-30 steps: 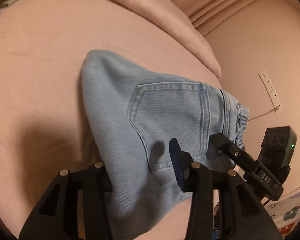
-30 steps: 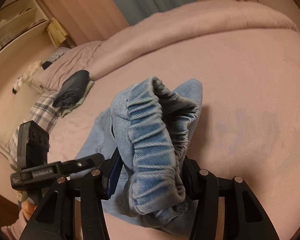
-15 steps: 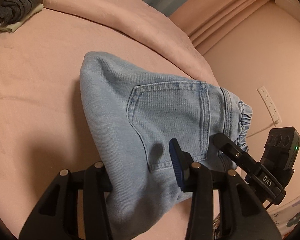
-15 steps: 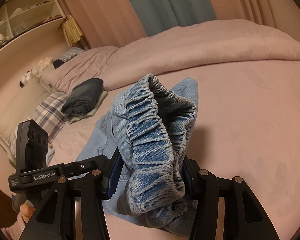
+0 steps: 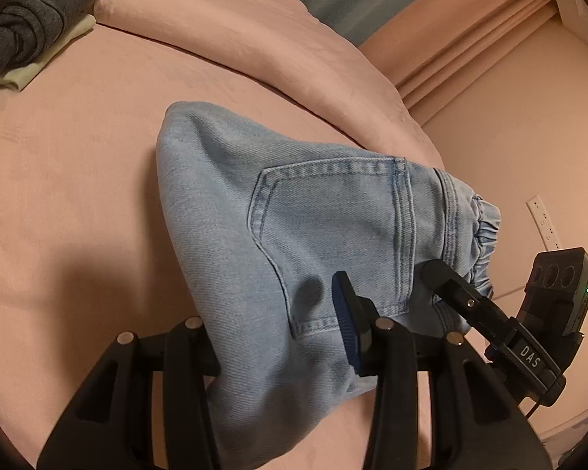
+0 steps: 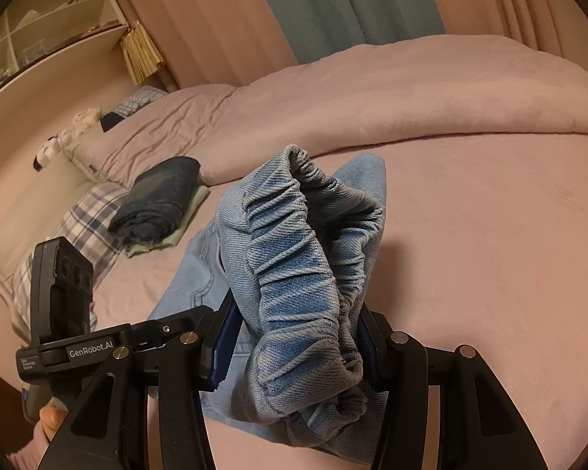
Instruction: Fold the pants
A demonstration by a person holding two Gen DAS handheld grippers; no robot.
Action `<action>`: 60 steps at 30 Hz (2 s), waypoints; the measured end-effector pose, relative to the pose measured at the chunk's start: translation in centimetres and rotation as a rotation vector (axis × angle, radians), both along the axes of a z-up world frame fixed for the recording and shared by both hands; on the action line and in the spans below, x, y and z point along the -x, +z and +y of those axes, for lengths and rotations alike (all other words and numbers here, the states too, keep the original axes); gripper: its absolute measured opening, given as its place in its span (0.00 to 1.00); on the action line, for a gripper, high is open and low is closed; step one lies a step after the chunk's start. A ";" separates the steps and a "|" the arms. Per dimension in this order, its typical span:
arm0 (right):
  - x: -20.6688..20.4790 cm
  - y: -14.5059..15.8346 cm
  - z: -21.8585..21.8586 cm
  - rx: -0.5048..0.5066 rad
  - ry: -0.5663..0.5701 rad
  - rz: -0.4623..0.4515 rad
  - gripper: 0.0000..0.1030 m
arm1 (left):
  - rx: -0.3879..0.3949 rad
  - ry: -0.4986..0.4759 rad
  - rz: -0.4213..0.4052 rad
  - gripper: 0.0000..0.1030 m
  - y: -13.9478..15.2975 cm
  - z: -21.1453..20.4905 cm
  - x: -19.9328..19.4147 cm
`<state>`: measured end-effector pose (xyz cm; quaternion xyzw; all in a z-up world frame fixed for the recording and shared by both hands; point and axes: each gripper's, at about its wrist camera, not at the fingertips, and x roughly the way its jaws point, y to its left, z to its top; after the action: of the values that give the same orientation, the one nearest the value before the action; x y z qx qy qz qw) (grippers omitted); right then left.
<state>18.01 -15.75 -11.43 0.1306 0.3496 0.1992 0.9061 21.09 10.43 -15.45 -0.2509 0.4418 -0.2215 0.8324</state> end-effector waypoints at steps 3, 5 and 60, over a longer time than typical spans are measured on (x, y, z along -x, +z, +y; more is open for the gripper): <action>-1.6 -0.4 0.6 0.005 -0.005 0.005 0.52 | -0.004 0.006 0.011 0.41 -0.7 0.2 -1.8; -2.5 -0.9 0.9 0.010 -0.013 0.011 0.53 | -0.005 0.007 0.017 0.41 -1.1 0.2 -2.5; -2.9 -5.4 1.6 0.396 -0.079 0.079 0.62 | -0.546 -0.012 -0.050 0.82 -2.8 -5.9 -3.8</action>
<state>20.92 -14.16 -16.79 -0.0288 0.4118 0.0854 0.9068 24.89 4.55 -18.30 -0.0091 0.4659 -0.1054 0.8785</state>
